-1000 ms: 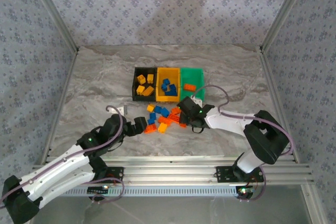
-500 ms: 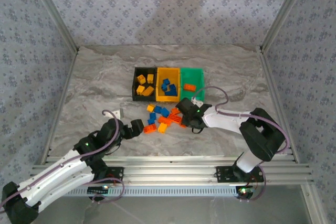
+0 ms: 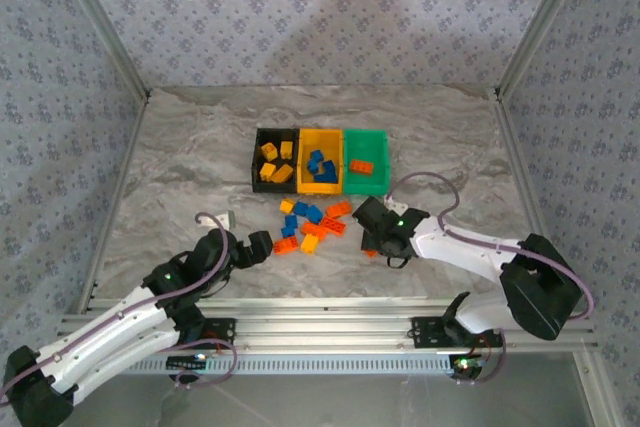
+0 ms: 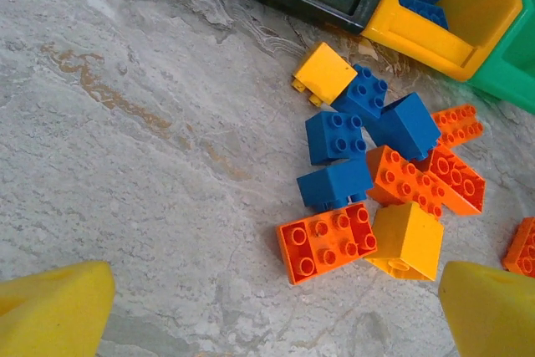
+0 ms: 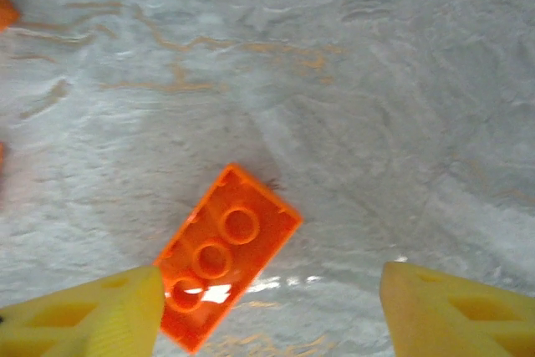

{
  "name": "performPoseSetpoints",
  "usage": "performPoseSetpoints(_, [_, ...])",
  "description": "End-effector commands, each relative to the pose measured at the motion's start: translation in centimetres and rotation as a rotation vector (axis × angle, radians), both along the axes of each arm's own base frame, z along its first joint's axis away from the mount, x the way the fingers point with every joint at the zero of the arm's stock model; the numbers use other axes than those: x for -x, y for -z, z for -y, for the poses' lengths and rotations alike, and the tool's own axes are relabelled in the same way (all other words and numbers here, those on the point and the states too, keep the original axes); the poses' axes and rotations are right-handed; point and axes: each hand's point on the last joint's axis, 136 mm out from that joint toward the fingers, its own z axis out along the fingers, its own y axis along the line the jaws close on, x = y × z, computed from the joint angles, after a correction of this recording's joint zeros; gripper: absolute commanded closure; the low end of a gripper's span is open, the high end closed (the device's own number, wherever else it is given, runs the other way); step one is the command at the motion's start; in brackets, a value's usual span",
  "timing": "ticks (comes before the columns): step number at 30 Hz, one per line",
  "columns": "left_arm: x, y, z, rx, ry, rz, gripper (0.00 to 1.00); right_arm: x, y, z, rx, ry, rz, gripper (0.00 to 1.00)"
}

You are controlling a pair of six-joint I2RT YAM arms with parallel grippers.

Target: Sort the legos into containers by color

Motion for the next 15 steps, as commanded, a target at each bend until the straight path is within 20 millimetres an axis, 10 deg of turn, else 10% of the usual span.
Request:
performPoseSetpoints(1, [-0.2, -0.6, -0.1, 0.022, -0.016, 0.012, 0.01, 0.4, 0.6, -0.6, -0.03, 0.047, -0.049, 0.25])
performPoseSetpoints(15, [0.4, 0.1, -0.6, 0.056, -0.029, 0.005, 0.01, -0.7, 3.3, -0.7, -0.057, 0.255, -0.167, 0.34])
